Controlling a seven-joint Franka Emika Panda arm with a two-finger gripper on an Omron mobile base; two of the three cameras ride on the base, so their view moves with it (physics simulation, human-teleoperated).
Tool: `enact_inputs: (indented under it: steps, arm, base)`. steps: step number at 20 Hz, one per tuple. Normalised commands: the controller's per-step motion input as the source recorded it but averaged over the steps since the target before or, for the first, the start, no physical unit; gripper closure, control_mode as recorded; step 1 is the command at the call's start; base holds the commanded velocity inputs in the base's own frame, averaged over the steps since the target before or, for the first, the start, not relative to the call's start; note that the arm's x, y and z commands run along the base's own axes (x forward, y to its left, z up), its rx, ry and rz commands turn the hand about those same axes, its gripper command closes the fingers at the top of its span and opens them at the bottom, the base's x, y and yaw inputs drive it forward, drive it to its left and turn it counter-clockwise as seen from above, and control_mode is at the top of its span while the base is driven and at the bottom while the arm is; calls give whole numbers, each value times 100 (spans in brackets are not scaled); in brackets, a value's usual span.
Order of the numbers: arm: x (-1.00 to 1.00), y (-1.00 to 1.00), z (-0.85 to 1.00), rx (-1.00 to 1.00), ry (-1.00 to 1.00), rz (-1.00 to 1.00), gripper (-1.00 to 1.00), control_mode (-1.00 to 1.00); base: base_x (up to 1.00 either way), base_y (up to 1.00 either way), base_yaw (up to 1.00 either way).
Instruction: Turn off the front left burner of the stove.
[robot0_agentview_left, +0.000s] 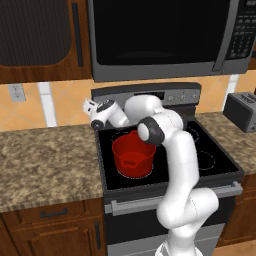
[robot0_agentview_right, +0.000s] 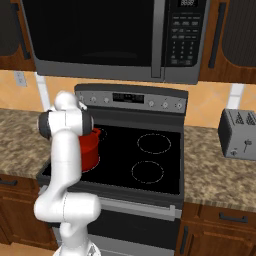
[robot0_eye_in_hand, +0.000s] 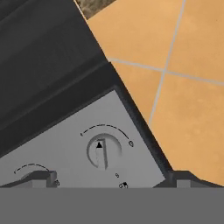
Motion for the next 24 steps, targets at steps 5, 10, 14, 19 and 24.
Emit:
enact_inputs:
  steps: [5, 10, 14, 19, 24]
  arm:
    - [22, 0, -21, -5, -5, 0, -100, -100]
    - [25, 0, -7, -1, -2, 0, -100, -100]
    - [37, 0, 0, 0, -3, 0, -100, -100]
    - [31, 0, 0, 0, -5, 0, -100, -100]
    - [3, -8, 0, 0, -10, 0, -100, -100]
  base:
    - [0, 0, 0]
    - [0, 0, 0]
    - [0, 0, 0]
    - [0, 0, 0]
    - [0, 0, 0]
